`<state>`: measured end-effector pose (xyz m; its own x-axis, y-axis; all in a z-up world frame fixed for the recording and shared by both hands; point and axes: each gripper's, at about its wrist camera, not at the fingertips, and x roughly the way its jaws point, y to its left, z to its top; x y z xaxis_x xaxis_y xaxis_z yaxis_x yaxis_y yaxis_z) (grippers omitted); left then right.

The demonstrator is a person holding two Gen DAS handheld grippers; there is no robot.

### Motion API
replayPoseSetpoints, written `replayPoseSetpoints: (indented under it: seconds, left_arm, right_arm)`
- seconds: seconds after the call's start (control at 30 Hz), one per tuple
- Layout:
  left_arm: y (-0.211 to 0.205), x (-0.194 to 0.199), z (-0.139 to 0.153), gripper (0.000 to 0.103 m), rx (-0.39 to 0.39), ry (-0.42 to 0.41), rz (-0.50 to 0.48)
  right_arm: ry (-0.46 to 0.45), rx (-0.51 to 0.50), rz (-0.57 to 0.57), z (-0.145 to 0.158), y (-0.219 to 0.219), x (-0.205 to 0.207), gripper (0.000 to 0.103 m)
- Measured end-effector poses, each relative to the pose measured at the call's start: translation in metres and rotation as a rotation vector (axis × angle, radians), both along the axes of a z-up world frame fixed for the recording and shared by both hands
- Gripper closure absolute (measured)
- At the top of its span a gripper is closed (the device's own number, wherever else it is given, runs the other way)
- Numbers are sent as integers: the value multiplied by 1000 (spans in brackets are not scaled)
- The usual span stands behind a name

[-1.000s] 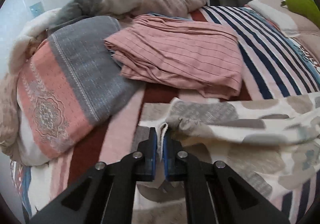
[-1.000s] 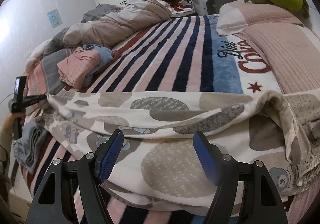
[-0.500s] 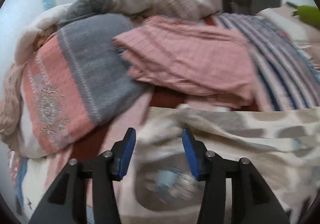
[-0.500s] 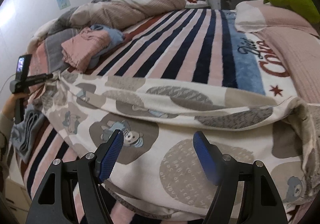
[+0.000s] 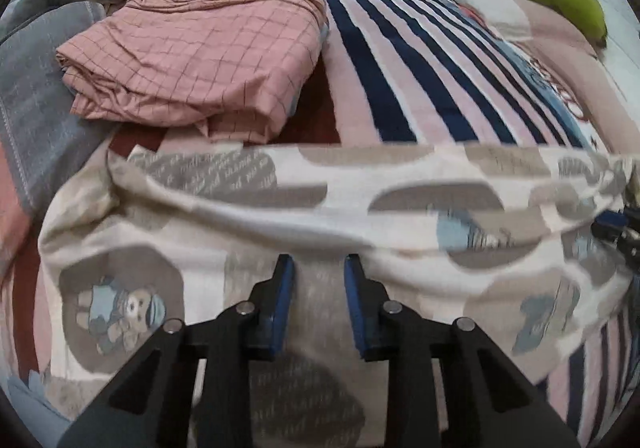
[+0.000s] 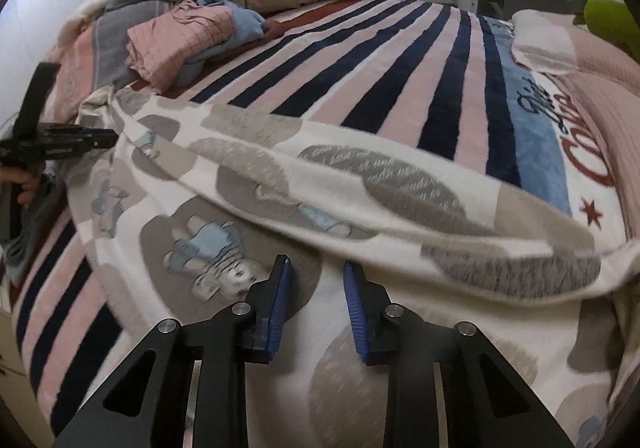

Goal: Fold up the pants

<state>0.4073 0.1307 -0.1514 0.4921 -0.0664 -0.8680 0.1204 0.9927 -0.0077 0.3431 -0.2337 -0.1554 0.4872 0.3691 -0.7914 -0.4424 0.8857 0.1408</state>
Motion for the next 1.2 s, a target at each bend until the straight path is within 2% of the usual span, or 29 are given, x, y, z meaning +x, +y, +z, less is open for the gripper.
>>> replayPoseSetpoints:
  seconds: [0.13, 0.23, 0.57, 0.63, 0.67, 0.7, 0.73, 0.8, 0.83, 0.93, 1.0, 1.03, 1.13, 1.2]
  left_arm:
    - [-5, 23, 1, 80, 21, 15, 18]
    - [-8, 38, -1, 80, 33, 7, 36]
    - [-13, 75, -6, 79, 76, -77, 99]
    - [-13, 81, -4, 77, 77, -103, 125]
    - [-13, 81, -3, 71, 73, -114, 135]
    - [-13, 79, -1, 63, 66, -130, 146]
    - [-12, 76, 0, 60, 65, -139, 149]
    - [-16, 68, 7, 58, 64, -170, 137]
    - [-16, 61, 12, 58, 52, -180, 130]
    - [-35, 44, 26, 56, -14, -206, 77]
    - [-54, 24, 34, 49, -38, -234, 15]
    - [-65, 14, 37, 49, -51, -242, -19]
    - [-103, -10, 40, 49, -96, -266, -101]
    - [-118, -30, 41, 49, -125, -281, -126]
  right_arm:
    - [0, -9, -24, 0, -2, 15, 82]
    - [-28, -53, -26, 1, 1, 22, 83]
    - [-110, -184, -43, 2, 10, 40, 80]
    - [-125, -202, -48, 3, 12, 42, 77]
    - [-131, -208, -52, 3, 12, 42, 75]
    - [-140, -212, -57, 5, 11, 42, 69]
    - [-148, -216, -63, 6, 10, 42, 57]
    - [-175, -241, -76, 9, 8, 39, 39]
    - [-193, -260, -82, 10, 6, 38, 34]
    - [-200, -305, -124, 12, -5, 41, 33]
    - [-196, -272, -140, 17, -17, 39, 33]
    - [-196, -249, -136, 21, -24, 35, 33]
    - [-241, -234, -150, 36, -47, 9, 33]
    - [-287, -264, -175, 49, -69, -13, 33]
